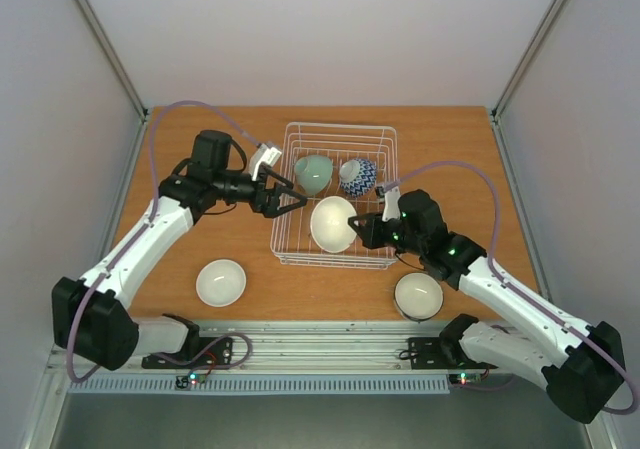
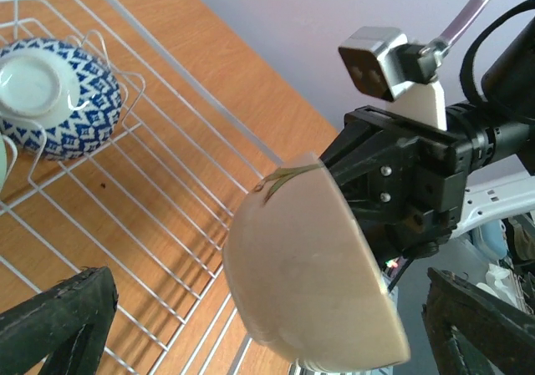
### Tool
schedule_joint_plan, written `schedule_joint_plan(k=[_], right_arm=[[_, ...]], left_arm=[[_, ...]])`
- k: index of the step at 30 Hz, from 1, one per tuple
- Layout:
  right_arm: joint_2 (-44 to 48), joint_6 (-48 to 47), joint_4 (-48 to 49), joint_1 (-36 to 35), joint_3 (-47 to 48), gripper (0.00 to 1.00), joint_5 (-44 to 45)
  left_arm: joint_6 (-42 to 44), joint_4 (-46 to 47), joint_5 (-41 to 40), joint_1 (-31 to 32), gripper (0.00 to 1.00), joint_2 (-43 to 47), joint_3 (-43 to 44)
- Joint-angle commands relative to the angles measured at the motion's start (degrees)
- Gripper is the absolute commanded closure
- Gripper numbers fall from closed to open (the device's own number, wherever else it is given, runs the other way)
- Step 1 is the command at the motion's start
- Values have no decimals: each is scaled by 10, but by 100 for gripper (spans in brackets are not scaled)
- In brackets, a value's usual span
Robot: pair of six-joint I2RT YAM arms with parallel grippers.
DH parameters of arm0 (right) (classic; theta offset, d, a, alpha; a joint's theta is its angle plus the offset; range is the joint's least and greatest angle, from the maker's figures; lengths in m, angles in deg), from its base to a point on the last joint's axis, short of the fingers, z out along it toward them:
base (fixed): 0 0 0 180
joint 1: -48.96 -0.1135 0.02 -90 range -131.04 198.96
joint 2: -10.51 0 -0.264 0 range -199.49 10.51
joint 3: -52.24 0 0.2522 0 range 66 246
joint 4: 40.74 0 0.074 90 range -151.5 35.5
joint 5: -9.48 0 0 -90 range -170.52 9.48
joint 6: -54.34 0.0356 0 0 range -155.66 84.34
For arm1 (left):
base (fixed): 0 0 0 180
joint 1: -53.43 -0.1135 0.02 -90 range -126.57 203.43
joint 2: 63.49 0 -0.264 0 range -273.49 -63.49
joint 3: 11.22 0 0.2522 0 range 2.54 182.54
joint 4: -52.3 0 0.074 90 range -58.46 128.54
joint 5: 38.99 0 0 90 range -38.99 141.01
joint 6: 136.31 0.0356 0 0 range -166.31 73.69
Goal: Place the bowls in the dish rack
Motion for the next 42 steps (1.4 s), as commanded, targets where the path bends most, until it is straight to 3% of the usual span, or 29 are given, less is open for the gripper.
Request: schedule_joint_plan(k=[1, 10, 33, 42], right_arm=[[3, 56, 193, 31, -18, 99, -111], [-5, 73, 266, 47, -42, 99, -134], [-31, 71, 286, 52, -53, 99, -127], [-22, 72, 327, 56, -81, 99, -123]], left_arm=[[-10, 8, -7, -4, 1, -23, 9], [-2, -34, -40, 18, 1, -43, 35], [-11, -84, 5, 55, 1, -14, 75], [10, -132, 21, 60, 0, -64, 96]])
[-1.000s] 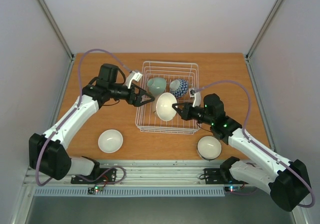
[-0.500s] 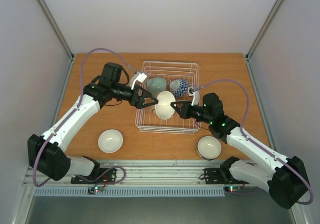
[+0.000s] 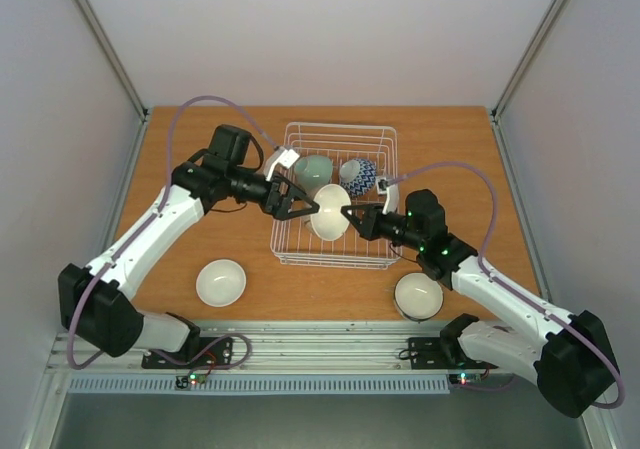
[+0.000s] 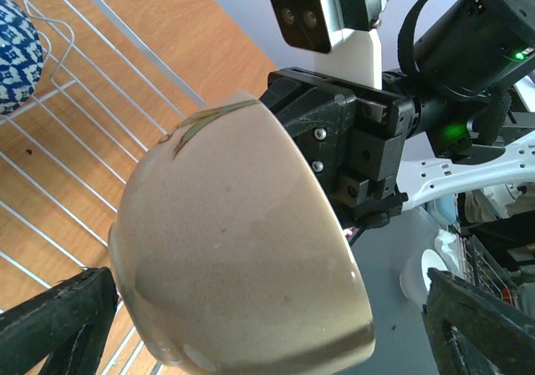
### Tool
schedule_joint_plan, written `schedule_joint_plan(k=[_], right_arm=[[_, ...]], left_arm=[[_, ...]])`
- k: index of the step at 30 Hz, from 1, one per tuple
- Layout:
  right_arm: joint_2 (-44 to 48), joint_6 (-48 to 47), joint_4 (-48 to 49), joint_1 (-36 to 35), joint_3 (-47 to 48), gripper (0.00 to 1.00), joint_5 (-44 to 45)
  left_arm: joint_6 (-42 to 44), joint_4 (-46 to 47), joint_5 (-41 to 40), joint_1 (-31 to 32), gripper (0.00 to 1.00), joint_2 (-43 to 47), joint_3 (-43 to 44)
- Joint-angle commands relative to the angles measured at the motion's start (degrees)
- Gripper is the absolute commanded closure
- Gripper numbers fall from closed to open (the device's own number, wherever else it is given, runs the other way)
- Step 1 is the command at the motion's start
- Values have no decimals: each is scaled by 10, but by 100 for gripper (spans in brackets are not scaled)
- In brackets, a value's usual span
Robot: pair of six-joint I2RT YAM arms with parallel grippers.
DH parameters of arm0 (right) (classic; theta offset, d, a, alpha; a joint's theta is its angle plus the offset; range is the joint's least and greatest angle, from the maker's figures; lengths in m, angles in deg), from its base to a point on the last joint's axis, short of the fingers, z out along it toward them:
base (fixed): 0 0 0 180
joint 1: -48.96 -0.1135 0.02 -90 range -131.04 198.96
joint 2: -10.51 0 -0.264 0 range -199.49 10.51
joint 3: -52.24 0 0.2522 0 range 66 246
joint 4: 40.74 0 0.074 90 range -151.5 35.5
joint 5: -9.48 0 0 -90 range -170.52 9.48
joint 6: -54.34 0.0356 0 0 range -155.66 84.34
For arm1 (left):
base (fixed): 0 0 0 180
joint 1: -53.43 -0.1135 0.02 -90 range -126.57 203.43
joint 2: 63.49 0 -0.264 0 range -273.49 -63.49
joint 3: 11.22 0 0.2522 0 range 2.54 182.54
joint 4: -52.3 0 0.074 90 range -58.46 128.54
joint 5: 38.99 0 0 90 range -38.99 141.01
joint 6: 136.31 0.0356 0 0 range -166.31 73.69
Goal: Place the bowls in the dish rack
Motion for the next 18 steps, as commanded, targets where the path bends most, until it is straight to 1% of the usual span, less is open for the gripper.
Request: schedule_joint_plan(k=[1, 5, 11, 18], right_arm=[[15, 14, 96, 7, -15, 99, -11], [12, 21, 129, 12, -30, 99, -19], [14, 25, 137, 17, -38, 99, -25], [10, 29, 151, 18, -44, 99, -31]], left_arm=[[17, -22, 20, 5, 1, -22, 19], [26, -31, 20, 8, 1, -31, 21], [35, -51, -35, 10, 0, -46, 31], [35, -50, -46, 13, 1, -63, 31]])
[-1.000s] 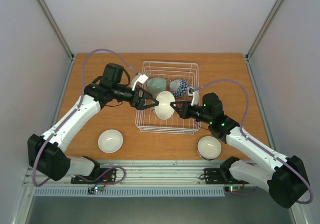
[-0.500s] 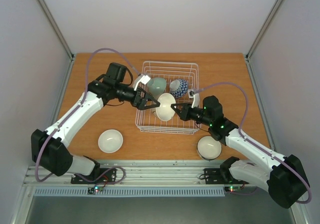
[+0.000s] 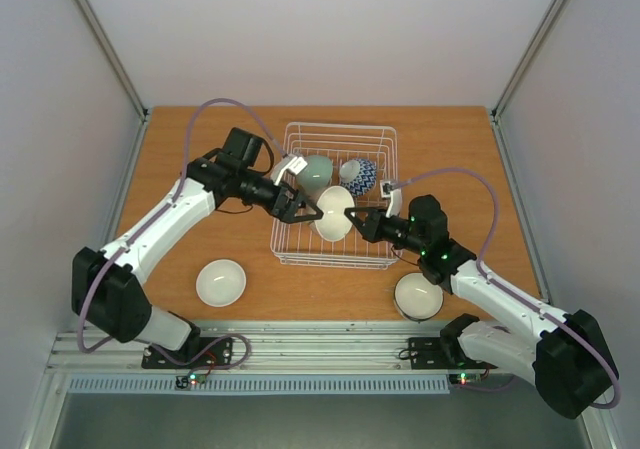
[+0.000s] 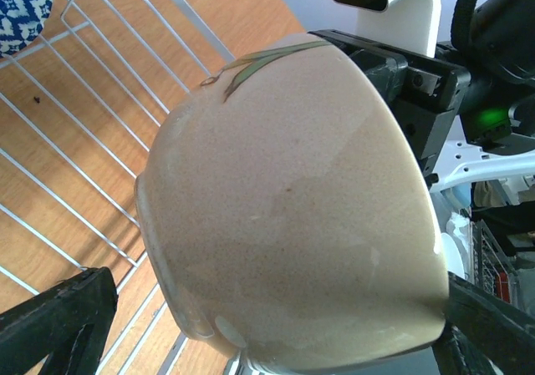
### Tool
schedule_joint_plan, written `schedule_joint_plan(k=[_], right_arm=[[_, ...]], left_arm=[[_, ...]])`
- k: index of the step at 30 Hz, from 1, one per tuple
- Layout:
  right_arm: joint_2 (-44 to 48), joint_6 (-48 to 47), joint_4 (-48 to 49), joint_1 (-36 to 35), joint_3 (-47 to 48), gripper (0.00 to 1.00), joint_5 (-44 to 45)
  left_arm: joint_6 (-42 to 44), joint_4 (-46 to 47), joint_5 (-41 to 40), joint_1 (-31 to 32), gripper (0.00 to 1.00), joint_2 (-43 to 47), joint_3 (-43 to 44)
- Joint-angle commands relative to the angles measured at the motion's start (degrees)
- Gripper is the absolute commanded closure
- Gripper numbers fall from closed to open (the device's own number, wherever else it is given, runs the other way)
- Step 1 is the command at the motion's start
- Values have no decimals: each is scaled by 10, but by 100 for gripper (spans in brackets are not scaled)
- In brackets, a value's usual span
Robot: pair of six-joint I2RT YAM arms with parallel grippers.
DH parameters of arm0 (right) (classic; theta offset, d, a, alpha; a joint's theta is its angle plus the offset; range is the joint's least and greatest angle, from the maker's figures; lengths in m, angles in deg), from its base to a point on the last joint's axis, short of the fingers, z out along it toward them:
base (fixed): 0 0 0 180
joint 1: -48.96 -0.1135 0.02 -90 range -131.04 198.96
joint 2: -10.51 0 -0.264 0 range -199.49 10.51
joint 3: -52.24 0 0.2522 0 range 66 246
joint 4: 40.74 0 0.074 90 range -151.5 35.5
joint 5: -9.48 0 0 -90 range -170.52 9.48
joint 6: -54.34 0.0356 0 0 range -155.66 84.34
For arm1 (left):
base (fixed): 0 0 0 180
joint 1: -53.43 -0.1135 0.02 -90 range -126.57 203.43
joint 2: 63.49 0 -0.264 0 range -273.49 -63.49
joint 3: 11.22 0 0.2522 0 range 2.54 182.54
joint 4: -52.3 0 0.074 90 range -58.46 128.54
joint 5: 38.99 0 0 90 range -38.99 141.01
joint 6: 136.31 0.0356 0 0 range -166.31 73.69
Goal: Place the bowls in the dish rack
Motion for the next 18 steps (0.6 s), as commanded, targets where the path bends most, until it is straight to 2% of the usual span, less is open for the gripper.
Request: schedule_joint_plan(k=[1, 9, 14, 18], right_arm=[[7, 16, 84, 2, 8, 99, -26], [4, 24, 107, 3, -2, 99, -35], [-8, 26, 122, 3, -5, 99, -39], [-17, 29, 135, 3, -9, 99, -37]], left_arm=[[7, 0, -22, 2, 1, -14, 12], [6, 12, -32, 4, 1, -38, 8], [-3, 33, 52, 4, 1, -49, -3], [-2, 37, 85, 5, 1, -49, -7]])
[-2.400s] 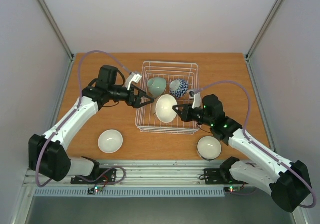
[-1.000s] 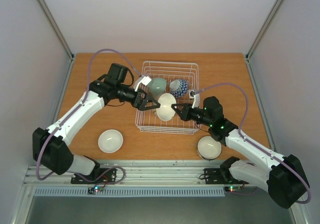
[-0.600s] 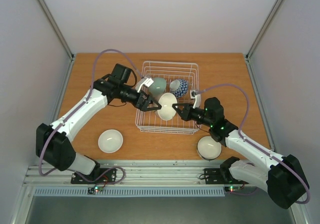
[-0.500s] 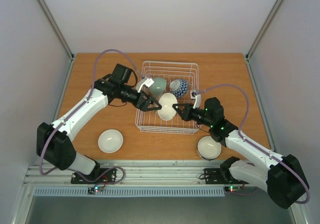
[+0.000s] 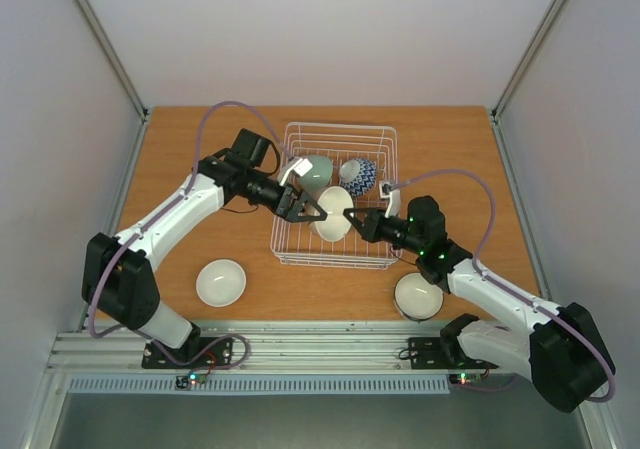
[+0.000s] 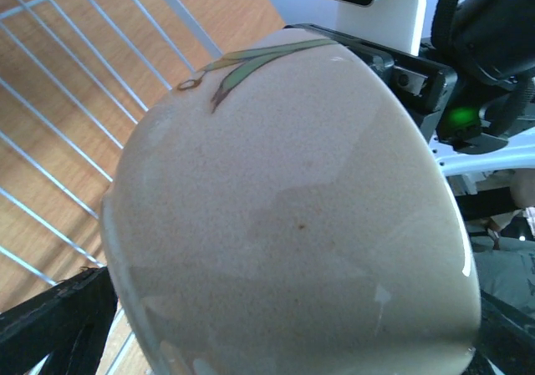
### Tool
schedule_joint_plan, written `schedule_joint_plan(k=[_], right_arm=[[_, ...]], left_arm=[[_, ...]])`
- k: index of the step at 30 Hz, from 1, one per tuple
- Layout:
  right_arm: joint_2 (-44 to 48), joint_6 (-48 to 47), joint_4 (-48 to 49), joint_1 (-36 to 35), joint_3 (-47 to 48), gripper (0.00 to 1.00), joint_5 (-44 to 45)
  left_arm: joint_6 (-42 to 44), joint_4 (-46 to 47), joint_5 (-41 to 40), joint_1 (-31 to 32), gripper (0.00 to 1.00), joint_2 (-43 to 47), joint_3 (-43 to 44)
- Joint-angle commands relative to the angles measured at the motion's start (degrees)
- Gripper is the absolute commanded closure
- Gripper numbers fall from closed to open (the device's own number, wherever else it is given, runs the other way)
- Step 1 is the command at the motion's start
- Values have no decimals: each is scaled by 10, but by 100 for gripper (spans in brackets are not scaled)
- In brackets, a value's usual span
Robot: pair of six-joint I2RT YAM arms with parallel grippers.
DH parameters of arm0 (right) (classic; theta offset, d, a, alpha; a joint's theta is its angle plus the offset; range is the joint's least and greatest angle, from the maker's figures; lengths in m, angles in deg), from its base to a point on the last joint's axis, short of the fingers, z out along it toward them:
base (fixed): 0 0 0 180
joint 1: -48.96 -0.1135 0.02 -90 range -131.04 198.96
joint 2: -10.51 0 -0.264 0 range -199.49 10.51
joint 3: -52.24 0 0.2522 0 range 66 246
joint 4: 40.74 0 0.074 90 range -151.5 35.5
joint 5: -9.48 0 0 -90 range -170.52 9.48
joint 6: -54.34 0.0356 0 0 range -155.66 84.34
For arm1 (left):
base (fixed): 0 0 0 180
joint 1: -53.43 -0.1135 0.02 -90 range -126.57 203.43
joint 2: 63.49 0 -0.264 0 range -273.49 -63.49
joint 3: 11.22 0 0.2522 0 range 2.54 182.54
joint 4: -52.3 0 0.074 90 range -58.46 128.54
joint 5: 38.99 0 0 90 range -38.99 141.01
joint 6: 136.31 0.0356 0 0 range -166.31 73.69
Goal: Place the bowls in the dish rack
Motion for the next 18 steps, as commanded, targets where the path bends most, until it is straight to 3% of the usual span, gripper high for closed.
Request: schedule_joint_plan(k=[1, 4, 7, 12, 15, 18], right_arm=[[1, 17, 105, -1, 4, 99, -27], [-7, 19, 112, 0, 4, 99, -28], [-14, 21, 120, 0, 3, 99, -29], [-18, 22, 125, 3, -1, 99, -26], [-20, 24, 129, 5, -3, 99, -27], [-22, 26, 129, 6, -2, 98, -28]], left_arm=[[1, 28, 47, 2, 1, -4, -7], [3, 31, 52, 2, 3, -3, -9], [5, 33, 65, 2, 13, -5, -10], [9, 29, 70, 2, 53, -10, -8], [10, 24, 67, 2, 97, -21, -2], [28, 17, 67, 2, 99, -30, 1]])
